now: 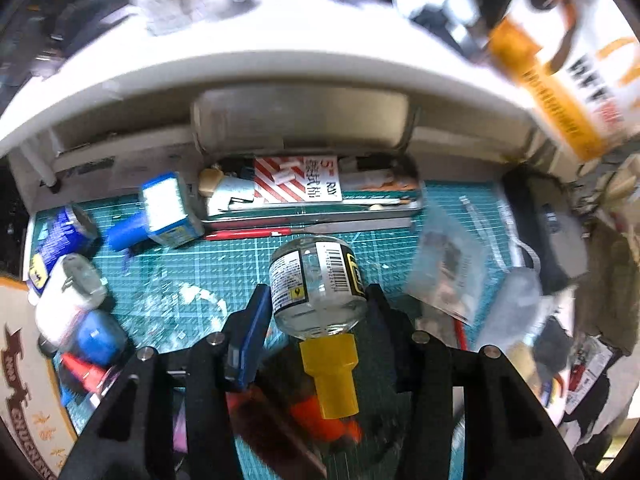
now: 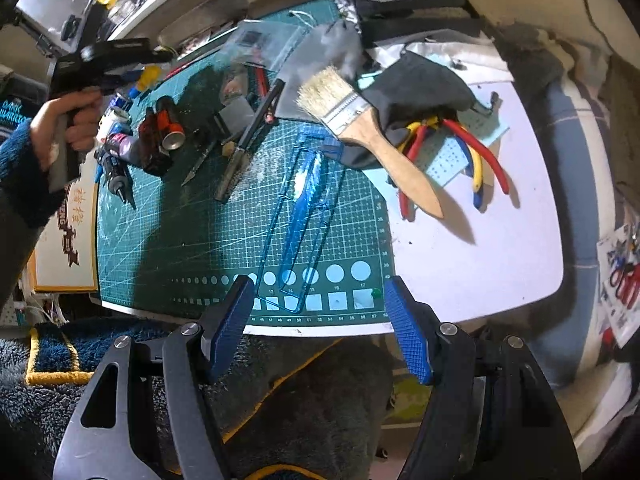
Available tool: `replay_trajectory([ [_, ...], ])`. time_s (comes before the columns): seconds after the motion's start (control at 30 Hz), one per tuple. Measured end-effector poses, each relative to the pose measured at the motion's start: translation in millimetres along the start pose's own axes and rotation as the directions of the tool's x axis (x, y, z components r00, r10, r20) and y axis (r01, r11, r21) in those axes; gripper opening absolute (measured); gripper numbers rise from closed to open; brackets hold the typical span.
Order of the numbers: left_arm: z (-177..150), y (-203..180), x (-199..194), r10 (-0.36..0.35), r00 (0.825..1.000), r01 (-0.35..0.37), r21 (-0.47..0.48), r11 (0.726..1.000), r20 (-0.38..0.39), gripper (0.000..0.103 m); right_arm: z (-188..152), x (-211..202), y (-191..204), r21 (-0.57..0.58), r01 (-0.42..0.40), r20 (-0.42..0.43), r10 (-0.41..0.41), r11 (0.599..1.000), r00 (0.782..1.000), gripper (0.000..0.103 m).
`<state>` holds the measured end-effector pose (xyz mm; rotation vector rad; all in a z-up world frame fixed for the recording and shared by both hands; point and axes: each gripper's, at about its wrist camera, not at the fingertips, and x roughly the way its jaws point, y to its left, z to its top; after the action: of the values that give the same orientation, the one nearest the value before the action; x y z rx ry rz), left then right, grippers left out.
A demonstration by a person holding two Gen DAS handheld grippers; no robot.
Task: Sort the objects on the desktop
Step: 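Grasp the yellow-capped clear bottle on the mat with the left gripper, then set the yellow-capped bottle down on the mat with the left gripper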
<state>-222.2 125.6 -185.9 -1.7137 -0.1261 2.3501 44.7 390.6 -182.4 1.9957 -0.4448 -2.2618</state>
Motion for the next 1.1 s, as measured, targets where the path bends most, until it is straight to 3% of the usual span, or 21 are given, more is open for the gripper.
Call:
replay_trajectory([
  [0.13, -32.8, 13.1, -46.3, -0.028, 0.999, 0.028, -0.009, 1.000, 0.026, 0.048, 2.2, 1.0, 11.9, -0.055, -0.019, 0.001, 0.019, 0.998, 1.000, 0.065],
  [0.23, -79.3, 26.1, -68.5, -0.007, 1.000, 0.007, 0.010, 1.000, 0.023, 0.048, 2.6, 5.9, 25.7, -0.111, -0.042, -0.006, 0.042, 0.993, 0.999, 0.065],
  [0.37, -155.2, 40.6, -60.7, 0.044, 0.998, -0.045, -0.003, 0.999, -0.045, 0.048, -1.0, 19.0, 45.2, -0.183, -0.079, -0.036, 0.073, 0.980, 0.997, 0.065],
  [0.53, -206.8, 56.1, -40.3, 0.078, 0.992, -0.082, -0.041, 0.996, -0.096, 0.048, -11.6, 34.9, 68.5, -0.262, -0.114, -0.090, 0.093, 0.958, 0.992, 0.065],
  [0.8, -233.4, 60.5, -16.2, 0.081, 0.993, -0.081, 0.004, 0.997, -0.085, 0.048, -38.6, 42.1, 84.3, -0.280, -0.094, -0.128, 0.060, 0.955, 0.990, 0.065],
  [0.97, -243.0, 67.7, -8.2, 0.031, 0.993, -0.030, 0.012, 0.999, -0.115, 0.047, -54.2, 44.2, 87.8, -0.225, -0.048, -0.135, 0.018, 0.973, 0.991, 0.065],
  [1.1, -237.7, 76.1, -22.3, -0.026, 0.992, 0.029, 0.020, 0.999, -0.122, 0.048, -60.9, 46.1, 95.8, -0.186, -0.062, -0.133, 0.038, 0.981, 0.990, 0.065],
])
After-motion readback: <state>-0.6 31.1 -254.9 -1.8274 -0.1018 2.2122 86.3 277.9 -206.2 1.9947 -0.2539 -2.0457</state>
